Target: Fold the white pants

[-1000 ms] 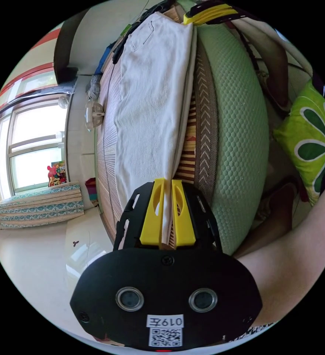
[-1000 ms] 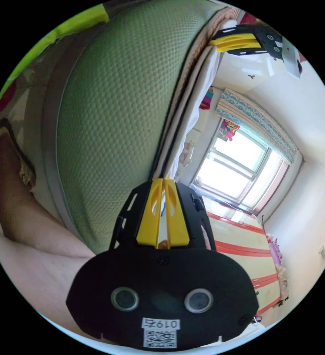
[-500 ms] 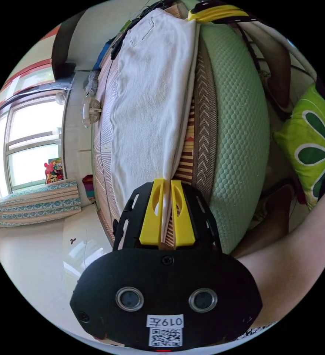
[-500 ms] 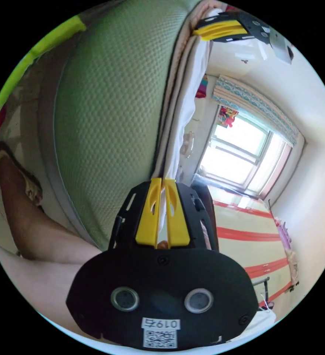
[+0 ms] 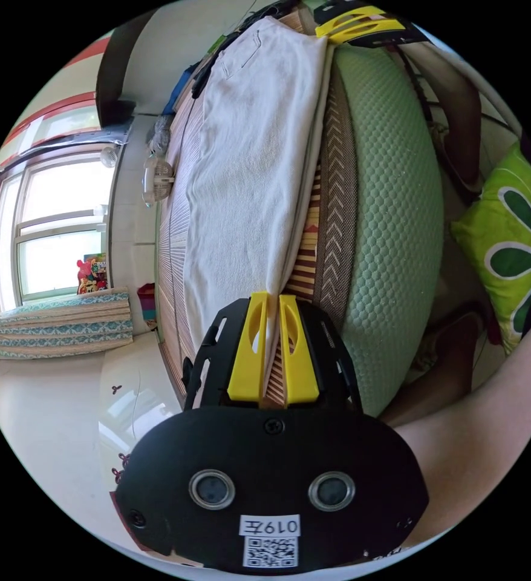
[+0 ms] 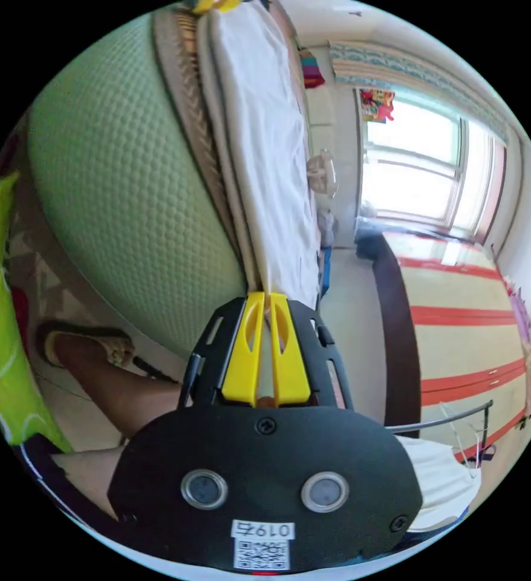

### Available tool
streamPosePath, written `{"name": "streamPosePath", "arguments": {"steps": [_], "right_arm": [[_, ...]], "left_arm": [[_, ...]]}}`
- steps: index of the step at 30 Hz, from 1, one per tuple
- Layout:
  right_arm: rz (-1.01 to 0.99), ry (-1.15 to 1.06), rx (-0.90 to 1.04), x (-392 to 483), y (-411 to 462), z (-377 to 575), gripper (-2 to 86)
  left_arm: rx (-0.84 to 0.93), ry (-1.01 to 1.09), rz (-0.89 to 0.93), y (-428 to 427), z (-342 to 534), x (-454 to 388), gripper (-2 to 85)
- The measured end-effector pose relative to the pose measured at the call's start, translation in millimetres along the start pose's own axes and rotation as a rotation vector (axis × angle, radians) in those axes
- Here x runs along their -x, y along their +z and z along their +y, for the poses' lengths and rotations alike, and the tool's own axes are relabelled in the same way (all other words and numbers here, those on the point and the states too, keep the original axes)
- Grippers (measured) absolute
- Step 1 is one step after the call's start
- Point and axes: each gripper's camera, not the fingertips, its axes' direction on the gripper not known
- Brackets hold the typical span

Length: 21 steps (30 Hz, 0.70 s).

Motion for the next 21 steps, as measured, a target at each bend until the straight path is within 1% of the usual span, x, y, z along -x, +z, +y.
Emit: {"name": "streamPosePath", "arguments": {"steps": [2, 9, 13, 18, 21], "right_arm": [[-0.074, 0.065, 0.045, -9.2, 10.5, -1.8, -0.2], [-0.120, 0.155, 0.067, -12.4, 37.9, 16.0, -0.1], [-0.193, 0.256, 0.116, -25.5, 57.2, 23.1, 0.1], [-0.173, 0.249, 0.108, -23.9, 78.4, 38.5, 0.2], [-0.208, 0.284, 0.130, -28.4, 91.9, 47.3, 0.1]], "left_arm": [[-0.003, -0.012, 0.011, -0.4, 0.6, 2.5, 1.0], [-0.009, -0.030, 0.017, -2.5, 2.0, 6.6, 0.9], [-0.005, -0.046, 0.021, -3.9, 2.3, 9.5, 1.0], [0.000, -0.041, 0.018, -5.9, 3.0, 12.4, 1.0], [0.004, -0.045, 0.010, -7.0, 4.0, 13.4, 1.0]]}}
